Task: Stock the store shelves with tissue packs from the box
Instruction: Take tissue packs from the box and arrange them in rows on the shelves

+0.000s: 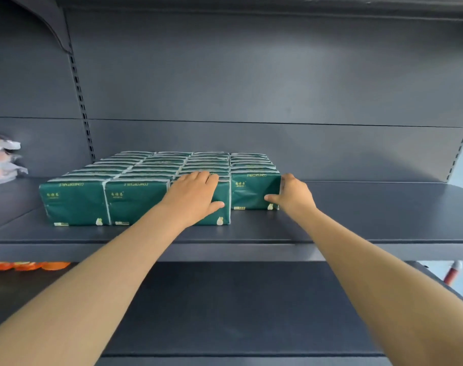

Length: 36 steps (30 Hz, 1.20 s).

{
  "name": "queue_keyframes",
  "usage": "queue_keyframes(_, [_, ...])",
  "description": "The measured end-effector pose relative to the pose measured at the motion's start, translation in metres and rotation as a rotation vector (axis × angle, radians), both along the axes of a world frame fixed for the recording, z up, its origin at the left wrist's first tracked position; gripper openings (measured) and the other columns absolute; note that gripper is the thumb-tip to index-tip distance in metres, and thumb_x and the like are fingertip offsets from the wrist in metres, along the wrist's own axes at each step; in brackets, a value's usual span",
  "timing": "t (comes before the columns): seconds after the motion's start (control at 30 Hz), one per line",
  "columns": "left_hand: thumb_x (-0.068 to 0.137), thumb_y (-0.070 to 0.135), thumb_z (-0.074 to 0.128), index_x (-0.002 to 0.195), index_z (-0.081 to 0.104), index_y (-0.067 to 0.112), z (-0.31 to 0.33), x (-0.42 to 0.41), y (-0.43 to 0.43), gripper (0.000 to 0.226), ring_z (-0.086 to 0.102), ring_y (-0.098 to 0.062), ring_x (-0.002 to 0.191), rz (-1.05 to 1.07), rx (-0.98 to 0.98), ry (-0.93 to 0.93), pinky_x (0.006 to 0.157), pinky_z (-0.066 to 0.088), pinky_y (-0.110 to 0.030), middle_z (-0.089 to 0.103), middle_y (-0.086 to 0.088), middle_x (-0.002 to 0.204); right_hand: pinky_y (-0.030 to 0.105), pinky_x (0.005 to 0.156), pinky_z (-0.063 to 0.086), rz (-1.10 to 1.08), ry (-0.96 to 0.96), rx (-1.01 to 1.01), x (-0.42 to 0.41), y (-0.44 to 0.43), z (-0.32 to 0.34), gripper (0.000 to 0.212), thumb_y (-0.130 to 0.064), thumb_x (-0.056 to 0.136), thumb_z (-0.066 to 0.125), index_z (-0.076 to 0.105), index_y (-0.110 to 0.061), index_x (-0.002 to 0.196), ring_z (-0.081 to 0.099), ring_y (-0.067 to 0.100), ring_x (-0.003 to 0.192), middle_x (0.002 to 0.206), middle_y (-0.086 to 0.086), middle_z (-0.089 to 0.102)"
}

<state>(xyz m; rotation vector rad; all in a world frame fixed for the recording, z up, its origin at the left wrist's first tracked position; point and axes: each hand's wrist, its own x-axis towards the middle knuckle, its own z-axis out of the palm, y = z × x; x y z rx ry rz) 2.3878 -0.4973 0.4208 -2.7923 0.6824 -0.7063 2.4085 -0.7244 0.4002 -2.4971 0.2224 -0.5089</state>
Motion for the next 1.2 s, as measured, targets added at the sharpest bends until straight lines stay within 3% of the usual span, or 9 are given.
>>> queue_keyframes(0.13, [0.095,0.050,0.041,0.132,0.042,0.007,0.026,-0.016,0.004,0.057,0.046,-0.027,0.121,0.063,0.020,0.031,0.102,0.038,-0.038,0.047,-0.011,0.132,0.035,0.077,0.048,0.012,0.079,-0.143,-0.029,-0.008,0.022,0.060,-0.035,0.081,0.071,0.044,-0.004,0.125,0.057,0.032,0.102,0.116,0.014,0.060])
queue_keyframes(0.3, [0.096,0.042,0.046,0.125,0.045,0.002,0.060,-0.066,0.014,0.049,0.049,-0.033,0.115,0.173,-0.037,0.016,0.092,0.044,-0.046,0.050,-0.016,0.123,0.038,0.090,0.044,0.147,0.257,-0.531,-0.084,-0.010,0.059,0.070,-0.047,0.082,0.067,0.042,-0.006,0.132,0.049,0.033,0.116,0.128,0.014,0.053])
queue_keyframes(0.43, [0.097,0.038,0.046,0.128,0.044,0.002,0.088,-0.127,0.023,0.048,0.046,-0.034,0.117,0.254,-0.060,-0.052,0.089,0.043,-0.049,0.049,-0.017,0.125,0.038,0.091,0.045,0.153,0.166,-0.672,-0.140,-0.007,0.089,0.058,-0.044,0.088,0.060,0.047,-0.006,0.130,0.050,0.032,0.117,0.127,0.013,0.055])
queue_keyframes(0.73, [0.095,0.031,0.051,0.120,0.052,-0.003,0.092,-0.275,0.009,0.042,0.052,-0.040,0.106,0.295,-0.037,-0.266,0.085,0.044,-0.048,0.054,-0.024,0.114,0.040,0.090,0.044,0.228,-0.005,-0.759,-0.271,-0.009,0.098,0.048,-0.027,0.093,0.054,0.043,-0.004,0.134,0.048,0.036,0.118,0.129,0.017,0.052])
queue_keyframes(1.0, [0.094,0.032,0.052,0.123,0.052,0.000,0.034,-0.365,0.002,0.044,0.047,-0.037,0.113,0.303,-0.132,-0.104,0.087,0.043,-0.049,0.052,-0.020,0.119,0.038,0.085,0.043,0.315,0.049,-0.672,-0.354,-0.022,0.052,0.047,-0.028,0.091,0.055,0.046,-0.004,0.130,0.049,0.036,0.115,0.127,0.016,0.052])
queue_keyframes(1.2, [0.094,0.034,0.051,0.125,0.052,0.002,-0.036,-0.384,0.011,0.045,0.047,-0.035,0.114,0.316,-0.115,0.048,0.089,0.043,-0.047,0.052,-0.018,0.120,0.040,0.089,0.043,0.374,0.179,-0.644,-0.371,-0.021,-0.018,0.049,-0.031,0.092,0.055,0.044,-0.004,0.132,0.047,0.036,0.117,0.128,0.018,0.051])
